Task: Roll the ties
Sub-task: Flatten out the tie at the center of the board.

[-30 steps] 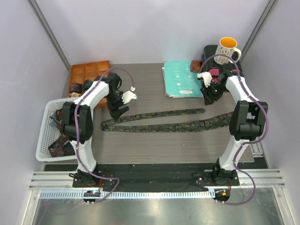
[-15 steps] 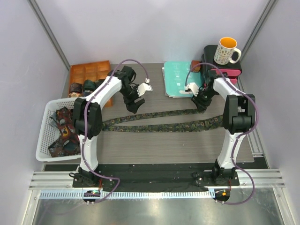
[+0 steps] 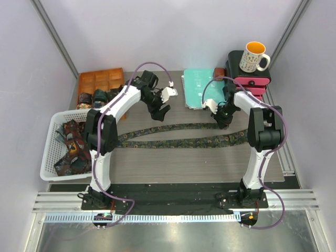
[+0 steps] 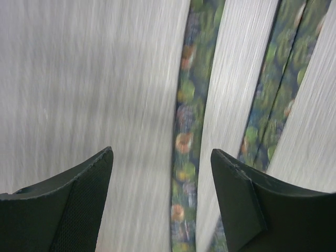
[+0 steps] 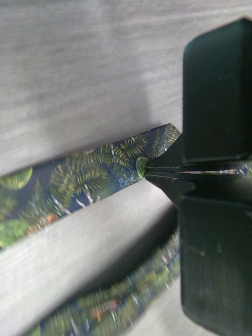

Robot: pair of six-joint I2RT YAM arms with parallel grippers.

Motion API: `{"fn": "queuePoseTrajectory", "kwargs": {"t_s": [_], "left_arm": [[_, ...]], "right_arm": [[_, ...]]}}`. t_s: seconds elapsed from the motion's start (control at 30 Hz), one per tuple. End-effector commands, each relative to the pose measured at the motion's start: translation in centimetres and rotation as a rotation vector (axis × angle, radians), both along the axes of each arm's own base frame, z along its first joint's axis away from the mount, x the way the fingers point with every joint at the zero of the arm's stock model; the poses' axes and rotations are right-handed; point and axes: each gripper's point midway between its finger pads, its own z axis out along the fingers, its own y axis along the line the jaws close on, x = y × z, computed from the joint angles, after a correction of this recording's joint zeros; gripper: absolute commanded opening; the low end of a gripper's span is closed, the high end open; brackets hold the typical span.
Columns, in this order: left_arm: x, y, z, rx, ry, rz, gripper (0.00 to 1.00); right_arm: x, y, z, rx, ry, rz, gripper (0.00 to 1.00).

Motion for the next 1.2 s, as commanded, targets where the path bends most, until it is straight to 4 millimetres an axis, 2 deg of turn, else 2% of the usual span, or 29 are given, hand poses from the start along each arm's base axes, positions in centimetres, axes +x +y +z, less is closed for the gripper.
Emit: {"fn": "queuePoseTrajectory", "kwargs": {"t_s": [0.0,0.03,0.07,0.1,0.13,0.17,0.23,0.3,0.33,0.4,0.43,0.53,0.7,0.77,0.83,0.87,0.93,1.03,1.07,1.17], "left_arm": [[1.0,-6.1,4.0,-0.26,-0.147,-0.082,0.76],[0.5,-6.6,3.2,-0.268,-0.153,-0.081,0.77],[1.6,-8.8,5.6,-0.344,-0.29,-0.104,0.78],[1.4,-9.4,6.0,-0.372,-0.322,-0.111,0.78],[0.7,-9.8,4.6,-0.379,-0.334,-0.126,0.79],[-0.1,-11.0,4.9,-0.399,-0.376,-0.165,0.79],[-0.8,-13.2,4.2,-0.417,-0.464,-0.231,0.77],[-0.8,-14.8,3.5,-0.436,-0.491,-0.256,0.76],[-1.4,-16.0,3.6,-0.452,-0.49,-0.274,0.74],[-0.9,-17.8,3.6,-0.482,-0.52,-0.267,0.74],[-1.4,-19.0,3.7,-0.499,-0.521,-0.268,0.74],[-1.7,-21.2,3.6,-0.526,-0.55,-0.274,0.77],[-3.0,-22.8,2.3,-0.534,-0.5,-0.306,0.77],[-3.4,-22.8,0.9,-0.501,-0.488,-0.328,0.71],[-3.0,-23.0,0.5,-0.481,-0.476,-0.319,0.61],[-3.2,-22.7,-1.3,-0.438,-0.433,-0.328,0.6],[-3.0,-23.1,-0.8,-0.429,-0.419,-0.337,0.59],[-3.6,-23.2,-2.1,-0.374,-0.352,-0.368,0.59],[-3.8,-23.1,-3.0,-0.355,-0.327,-0.373,0.6],[-4.0,-23.5,-3.8,-0.311,-0.31,-0.394,0.6]], "right_arm": [[-0.8,1.9,5.9,0.101,-0.038,0.0,0.01],[-1.1,2.4,7.3,0.129,-0.045,-0.001,0.01],[-1.2,2.5,7.9,0.142,-0.049,-0.007,0.01],[-1.5,2.7,8.4,0.152,-0.046,-0.011,0.01],[-1.9,2.8,8.9,0.161,-0.035,-0.019,0.01],[-2.1,3.0,9.4,0.173,-0.037,-0.017,0.01],[-2.9,3.1,9.6,0.183,-0.02,-0.021,0.01],[-3.6,3.3,9.7,0.194,-0.011,-0.021,0.01],[-3.8,3.4,9.7,0.199,-0.007,-0.025,0.01],[-4.3,3.9,10.5,0.232,-0.013,-0.029,0.01],[-4.4,4.1,10.9,0.246,-0.014,-0.031,0.01],[-4.7,4.6,11.9,0.272,-0.021,-0.037,0.01],[-5.6,4.5,11.7,0.272,-0.002,-0.052,0.01],[-5.4,3.8,11.2,0.269,0.007,-0.093,0.01],[-4.7,3.0,10.7,0.285,0.025,-0.181,0.01],[-3.9,2.1,10.9,0.29,0.017,-0.223,0.01],[-3.3,0.7,10.7,0.291,0.043,-0.316,0.02],[-2.6,-1.3,10.3,0.292,0.078,-0.416,0.06],[-2.5,-2.4,9.7,0.284,0.094,-0.453,0.06],[-2.9,-4.4,8.2,0.252,0.149,-0.521,0.08]]}}
